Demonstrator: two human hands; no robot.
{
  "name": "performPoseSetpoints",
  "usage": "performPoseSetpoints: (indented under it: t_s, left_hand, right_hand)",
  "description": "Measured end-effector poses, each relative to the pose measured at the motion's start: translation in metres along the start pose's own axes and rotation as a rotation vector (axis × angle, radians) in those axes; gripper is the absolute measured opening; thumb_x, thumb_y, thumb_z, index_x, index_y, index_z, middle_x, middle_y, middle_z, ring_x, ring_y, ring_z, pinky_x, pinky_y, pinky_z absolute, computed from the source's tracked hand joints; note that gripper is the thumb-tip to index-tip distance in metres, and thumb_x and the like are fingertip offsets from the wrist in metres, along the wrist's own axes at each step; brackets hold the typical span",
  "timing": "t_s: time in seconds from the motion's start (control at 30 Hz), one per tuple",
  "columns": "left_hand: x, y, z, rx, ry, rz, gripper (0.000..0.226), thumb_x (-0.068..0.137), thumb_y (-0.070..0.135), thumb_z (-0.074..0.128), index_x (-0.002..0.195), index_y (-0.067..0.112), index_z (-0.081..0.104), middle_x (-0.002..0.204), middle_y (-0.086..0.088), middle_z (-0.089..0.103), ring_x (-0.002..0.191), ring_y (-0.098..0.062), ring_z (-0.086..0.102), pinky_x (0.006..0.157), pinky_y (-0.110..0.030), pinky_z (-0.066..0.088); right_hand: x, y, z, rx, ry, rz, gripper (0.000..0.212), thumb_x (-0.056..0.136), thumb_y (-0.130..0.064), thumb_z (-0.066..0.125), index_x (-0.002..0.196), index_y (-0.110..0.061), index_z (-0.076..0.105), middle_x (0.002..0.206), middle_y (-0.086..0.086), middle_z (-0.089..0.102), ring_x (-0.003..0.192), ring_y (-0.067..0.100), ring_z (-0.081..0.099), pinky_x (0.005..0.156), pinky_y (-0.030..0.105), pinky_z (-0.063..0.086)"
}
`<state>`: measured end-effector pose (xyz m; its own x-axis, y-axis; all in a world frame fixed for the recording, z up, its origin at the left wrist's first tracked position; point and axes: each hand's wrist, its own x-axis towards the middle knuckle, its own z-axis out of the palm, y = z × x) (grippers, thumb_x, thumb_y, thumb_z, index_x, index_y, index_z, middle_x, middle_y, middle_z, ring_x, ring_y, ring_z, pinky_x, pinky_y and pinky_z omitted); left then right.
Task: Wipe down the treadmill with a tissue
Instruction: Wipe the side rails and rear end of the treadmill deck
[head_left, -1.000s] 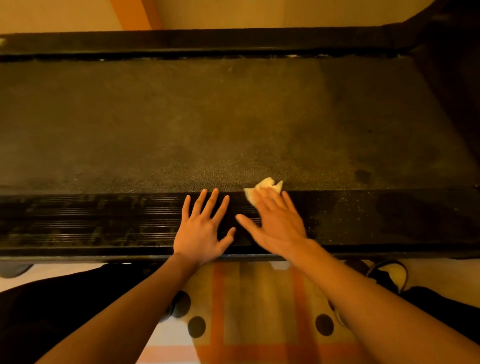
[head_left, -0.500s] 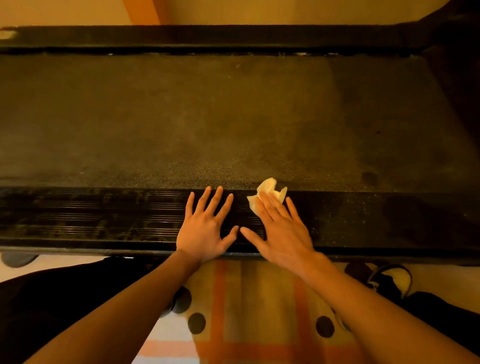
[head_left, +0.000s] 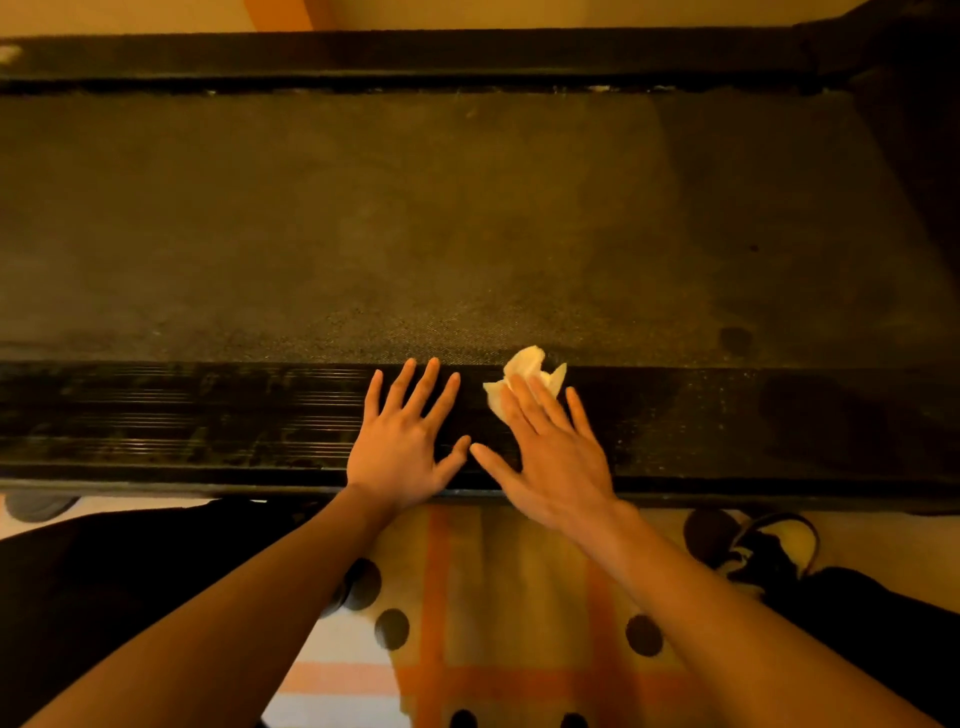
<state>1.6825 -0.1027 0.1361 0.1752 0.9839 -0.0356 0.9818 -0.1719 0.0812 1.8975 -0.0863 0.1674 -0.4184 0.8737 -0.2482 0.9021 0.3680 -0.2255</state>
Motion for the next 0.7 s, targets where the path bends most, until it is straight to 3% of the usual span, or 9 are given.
performPoseSetpoints:
  t_s: [0.13, 0.23, 0.4, 0.5, 0.6, 0.7]
  left_hand:
    - [0.0, 0.0, 0.0, -0.006, 0.018, -0.001, 0.078, 0.1, 0.067, 0.028, 0.164, 0.024, 0.027, 0.17, -0.01, 0.024, 0.158, -0.036, 0.015, 0.124, -0.063, 0.014]
    - [0.0, 0.0, 0.001, -0.009, 0.025, 0.004, 0.077, 0.1, 0.066, 0.03, 0.163, 0.023, 0.029, 0.169, -0.01, 0.026, 0.158, -0.036, 0.017, 0.124, -0.064, 0.015]
    - [-0.001, 0.0, 0.0, 0.002, 0.018, 0.005, 0.079, 0.099, 0.069, 0.028, 0.164, 0.023, 0.027, 0.17, -0.01, 0.024, 0.158, -0.036, 0.016, 0.125, -0.063, 0.013]
    - [-0.001, -0.001, 0.0, -0.007, 0.034, 0.015, 0.077, 0.1, 0.067, 0.03, 0.163, 0.022, 0.029, 0.169, -0.011, 0.026, 0.157, -0.037, 0.018, 0.125, -0.062, 0.014]
    - [-0.001, 0.0, 0.0, -0.009, 0.038, 0.016, 0.077, 0.1, 0.066, 0.031, 0.162, 0.022, 0.031, 0.169, -0.011, 0.028, 0.157, -0.037, 0.019, 0.124, -0.063, 0.015]
    - [0.0, 0.0, 0.001, -0.01, 0.032, 0.013, 0.077, 0.099, 0.066, 0.03, 0.163, 0.022, 0.031, 0.169, -0.011, 0.026, 0.157, -0.037, 0.018, 0.125, -0.063, 0.014]
  right_hand:
    - [-0.025, 0.085, -0.01, -0.044, 0.071, 0.176, 0.097, 0.088, -0.084, -0.013, 0.166, -0.029, 0.002, 0.174, -0.005, -0.005, 0.158, 0.013, -0.015, 0.129, 0.05, -0.007]
    - [-0.023, 0.078, -0.009, 0.042, 0.086, 0.374, 0.105, 0.084, -0.085, -0.018, 0.166, -0.023, -0.001, 0.174, 0.001, -0.008, 0.159, 0.019, -0.016, 0.129, 0.052, -0.006]
    - [-0.018, -0.011, 0.012, 0.051, 0.045, 0.123, 0.101, 0.088, -0.084, -0.013, 0.166, -0.021, -0.003, 0.173, 0.002, -0.013, 0.157, 0.02, -0.024, 0.128, 0.048, -0.01]
    - [-0.033, 0.031, 0.006, -0.028, 0.039, 0.041, 0.097, 0.089, -0.084, -0.012, 0.167, -0.026, 0.002, 0.174, -0.003, -0.006, 0.158, 0.014, -0.018, 0.129, 0.049, -0.008]
    - [-0.056, 0.094, -0.005, -0.062, 0.083, 0.209, 0.098, 0.089, -0.084, -0.012, 0.166, -0.025, 0.003, 0.174, -0.002, -0.003, 0.159, 0.013, -0.014, 0.128, 0.048, -0.01]
    - [-0.052, 0.083, -0.006, 0.047, 0.077, 0.38, 0.108, 0.082, -0.086, -0.019, 0.166, -0.021, -0.001, 0.174, 0.002, -0.008, 0.158, 0.018, -0.018, 0.129, 0.05, -0.008]
